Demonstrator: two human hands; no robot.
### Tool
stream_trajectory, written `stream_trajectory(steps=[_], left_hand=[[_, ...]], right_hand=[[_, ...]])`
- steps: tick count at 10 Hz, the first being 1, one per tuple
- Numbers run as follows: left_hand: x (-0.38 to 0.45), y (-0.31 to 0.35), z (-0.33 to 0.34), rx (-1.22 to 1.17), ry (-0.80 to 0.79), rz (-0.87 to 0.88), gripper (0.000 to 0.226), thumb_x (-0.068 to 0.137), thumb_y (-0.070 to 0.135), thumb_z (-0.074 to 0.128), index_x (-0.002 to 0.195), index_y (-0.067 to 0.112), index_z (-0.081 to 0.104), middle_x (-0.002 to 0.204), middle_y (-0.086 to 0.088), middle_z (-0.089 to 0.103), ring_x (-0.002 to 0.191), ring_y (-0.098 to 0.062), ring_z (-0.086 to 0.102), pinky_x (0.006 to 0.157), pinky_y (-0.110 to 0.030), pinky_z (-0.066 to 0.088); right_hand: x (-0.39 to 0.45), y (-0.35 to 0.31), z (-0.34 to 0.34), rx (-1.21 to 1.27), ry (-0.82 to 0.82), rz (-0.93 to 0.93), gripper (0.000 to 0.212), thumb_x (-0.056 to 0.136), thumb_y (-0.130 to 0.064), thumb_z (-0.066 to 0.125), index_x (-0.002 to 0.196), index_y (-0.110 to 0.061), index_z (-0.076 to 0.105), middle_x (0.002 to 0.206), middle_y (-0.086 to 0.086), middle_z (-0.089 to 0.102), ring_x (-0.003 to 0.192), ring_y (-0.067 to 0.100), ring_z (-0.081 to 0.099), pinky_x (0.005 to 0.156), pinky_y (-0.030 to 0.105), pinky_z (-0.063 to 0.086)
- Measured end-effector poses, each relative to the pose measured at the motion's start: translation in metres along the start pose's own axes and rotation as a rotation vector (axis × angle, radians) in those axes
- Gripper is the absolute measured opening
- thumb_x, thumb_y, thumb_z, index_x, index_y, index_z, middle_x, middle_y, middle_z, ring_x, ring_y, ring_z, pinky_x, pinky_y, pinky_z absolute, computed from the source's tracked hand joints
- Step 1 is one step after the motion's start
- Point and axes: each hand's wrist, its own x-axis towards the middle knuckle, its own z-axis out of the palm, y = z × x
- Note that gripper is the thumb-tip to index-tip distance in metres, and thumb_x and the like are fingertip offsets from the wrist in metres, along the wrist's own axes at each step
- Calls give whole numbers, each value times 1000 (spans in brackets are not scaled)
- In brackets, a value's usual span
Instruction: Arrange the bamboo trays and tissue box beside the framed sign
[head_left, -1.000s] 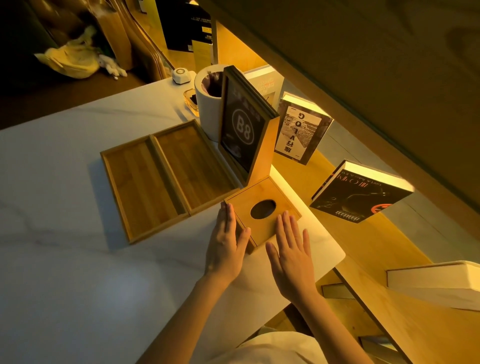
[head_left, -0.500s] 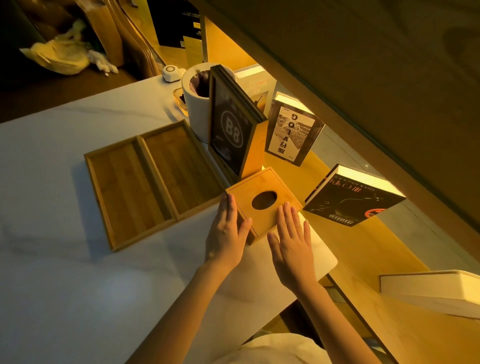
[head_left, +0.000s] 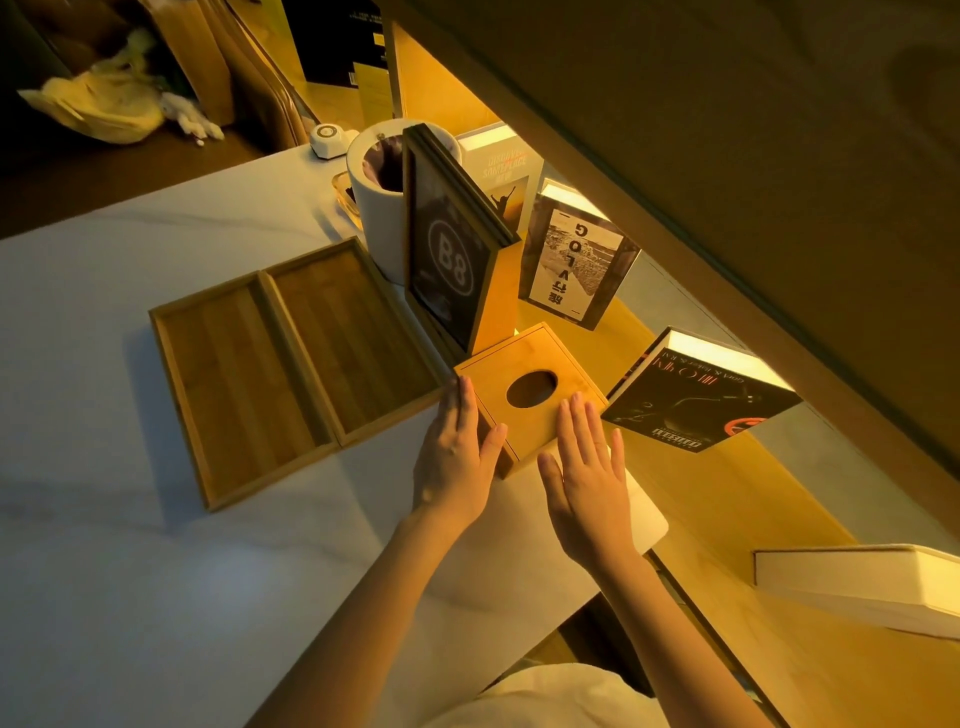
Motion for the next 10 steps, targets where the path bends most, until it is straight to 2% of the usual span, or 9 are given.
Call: stream_trajectory(steps=[3, 6, 7, 8, 9, 10], left_hand=[[2, 0, -3, -3, -27, 5, 68, 89, 44, 33, 140, 20, -5, 155, -6, 3, 140, -29, 18, 100, -43, 46], [1, 1, -5, 8, -32, 9, 67, 90, 43, 32, 140, 18, -4, 155, -7, 4, 141, -26, 13, 105, -41, 40], [2, 2, -7, 18, -50, -2, 67, 90, 43, 32, 140, 18, -4, 155, -7, 3, 141, -27, 13, 105, -42, 39], [1, 2, -15, -39, -97, -33, 62, 90, 44, 32, 141, 21, 4, 154, -6, 13, 139, -28, 20, 103, -43, 40], [-3, 0, -33, -74, -24, -54, 51, 91, 39, 35, 135, 14, 29, 145, -9, 37, 131, -26, 37, 99, -38, 42], [-4, -4, -59, -118, 105, -33, 40, 91, 36, 36, 108, 8, 58, 111, -18, 63, 104, -27, 57, 83, -37, 45]], right_hand=[[2, -1, 4, 15, 5, 24, 61, 86, -57, 1, 138, -28, -11, 148, -9, -14, 138, 13, -17, 113, 39, -10], [1, -5, 1, -9, 37, 14, 61, 85, -57, -5, 137, -26, -7, 148, -8, -6, 138, 13, -13, 114, 39, -5], [3, -10, -8, -29, 58, 7, 59, 90, -49, 8, 141, -19, 8, 152, -2, 9, 139, 14, -4, 114, 38, -2], [9, -19, -26, 48, 49, 19, 53, 92, -40, 24, 137, -14, 33, 148, 5, 34, 140, 21, 21, 114, 38, 14], [22, -36, -44, 222, 10, -49, 36, 96, -27, 37, 125, -13, 50, 134, 9, 53, 126, 23, 46, 102, 34, 39], [34, -63, -60, 368, -34, -207, 27, 93, -20, 44, 114, -13, 59, 116, 6, 64, 105, 14, 58, 82, 19, 47]])
